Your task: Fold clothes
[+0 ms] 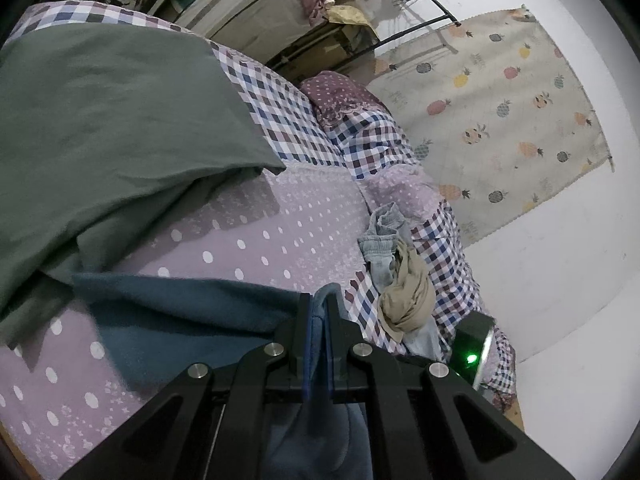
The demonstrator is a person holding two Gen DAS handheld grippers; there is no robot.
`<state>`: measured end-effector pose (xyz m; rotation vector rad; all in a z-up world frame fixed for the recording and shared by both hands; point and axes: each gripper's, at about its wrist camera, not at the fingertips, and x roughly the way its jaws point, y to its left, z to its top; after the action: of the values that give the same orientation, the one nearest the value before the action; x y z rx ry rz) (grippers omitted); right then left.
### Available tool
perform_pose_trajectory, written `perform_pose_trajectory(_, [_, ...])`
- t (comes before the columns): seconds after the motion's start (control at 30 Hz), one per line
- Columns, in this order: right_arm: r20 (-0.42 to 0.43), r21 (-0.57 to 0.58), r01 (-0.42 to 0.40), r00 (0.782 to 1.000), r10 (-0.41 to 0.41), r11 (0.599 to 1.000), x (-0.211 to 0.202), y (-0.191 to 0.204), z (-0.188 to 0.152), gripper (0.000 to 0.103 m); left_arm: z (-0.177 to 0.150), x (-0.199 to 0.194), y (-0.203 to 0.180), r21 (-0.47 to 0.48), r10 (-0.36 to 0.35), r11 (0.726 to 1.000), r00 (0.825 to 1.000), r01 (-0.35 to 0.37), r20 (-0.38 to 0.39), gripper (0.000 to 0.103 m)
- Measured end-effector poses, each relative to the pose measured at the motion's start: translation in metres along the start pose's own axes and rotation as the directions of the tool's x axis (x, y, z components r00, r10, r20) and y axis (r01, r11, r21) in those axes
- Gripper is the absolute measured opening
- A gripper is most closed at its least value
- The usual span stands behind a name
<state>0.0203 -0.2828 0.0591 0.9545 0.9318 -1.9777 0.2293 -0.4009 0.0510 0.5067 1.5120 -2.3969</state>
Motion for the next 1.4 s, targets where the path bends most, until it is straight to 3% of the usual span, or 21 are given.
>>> perform_pose_trajectory(0.17, [0.063, 0.199, 0.198, 0.975, -0.214, 0.96, -0.032, -0.069, -0.011, 0.0, 0.001, 0.001, -0.001, -0.001, 0.001, 1.0, 1.0, -0.001, 0.003, 0.003])
perform_pose_trajectory(0.23, [0.046, 0.267, 0.265, 0.957, -0.287, 0.926, -0.043, -0.104, -0.023, 0.0, 0.001, 0.002, -0.002, 0.004, 0.002, 1.0, 1.0, -0.002, 0.006, 0.003])
perform_pose_trajectory(0.33, [-0.001, 0.392, 0.364, 0.919, -0.395, 0.845, -0.069, -0.17, -0.056, 0.0, 0.002, 0.004, -0.004, 0.01, 0.005, 1.0, 1.0, -0.005, 0.011, 0.003])
perform_pose_trajectory(0.47, [-0.108, 0.556, 0.459, 0.867, -0.487, 0.693, -0.112, -0.264, -0.13, 0.0, 0.001, 0.006, -0.009, 0.02, 0.014, 1.0, 1.0, -0.015, 0.021, 0.003])
perform_pose_trajectory(0.63, [-0.229, 0.688, 0.542, 0.793, -0.565, 0.482, -0.182, -0.352, -0.236, 0.0, -0.004, 0.011, -0.021, 0.04, 0.012, 0.999, 1.0, -0.013, 0.026, 0.003])
perform_pose_trajectory(0.7, [-0.271, 0.707, 0.576, 0.757, -0.595, 0.411, -0.206, -0.368, -0.268, 0.0, -0.008, 0.016, -0.03, 0.058, 0.004, 0.998, 1.0, -0.005, 0.019, 0.003])
perform_pose_trajectory(0.77, [-0.327, 0.723, 0.617, 0.702, -0.632, 0.311, -0.236, -0.384, -0.309, 0.0, -0.014, 0.021, -0.042, 0.082, -0.004, 0.997, 1.0, 0.003, 0.011, 0.003])
perform_pose_trajectory(0.9, [-0.461, 0.718, 0.678, 0.632, -0.622, 0.157, -0.284, -0.405, -0.398, 0.0, -0.03, 0.031, -0.066, 0.14, -0.009, 0.99, 1.0, 0.01, -0.001, 0.003])
perform_pose_trajectory(1.03, [-0.517, 0.72, 0.683, 0.649, -0.558, 0.127, -0.299, -0.401, -0.459, 0.0, -0.047, 0.041, -0.081, 0.175, 0.008, 0.985, 1.0, -0.004, -0.02, 0.003])
perform_pose_trajectory(1.13, [-0.499, 0.753, 0.64, 0.706, -0.503, 0.152, -0.285, -0.393, -0.479, 0.003, -0.056, 0.045, -0.084, 0.18, 0.021, 0.984, 0.999, -0.016, -0.029, 0.003])
perform_pose_trajectory(1.2, [-0.461, 0.776, 0.597, 0.758, -0.461, 0.204, -0.264, -0.385, -0.479, 0.007, -0.06, 0.046, -0.085, 0.181, 0.029, 0.983, 0.999, -0.023, -0.029, 0.003])
perform_pose_trajectory(1.27, [-0.415, 0.788, 0.552, 0.804, -0.426, 0.272, -0.243, -0.374, -0.466, 0.019, -0.063, 0.047, -0.084, 0.18, 0.036, 0.983, 0.999, -0.03, -0.029, 0.003])
perform_pose_trajectory(1.33, [-0.355, 0.793, 0.494, 0.85, -0.388, 0.358, -0.22, -0.359, -0.444, 0.042, -0.066, 0.049, -0.085, 0.181, 0.041, 0.983, 0.999, -0.034, -0.033, 0.003])
perform_pose_trajectory(1.4, [-0.292, 0.788, 0.43, 0.891, -0.349, 0.44, -0.2, -0.342, -0.418, 0.043, -0.067, 0.049, -0.085, 0.19, 0.045, 0.981, 0.998, -0.037, -0.036, 0.003])
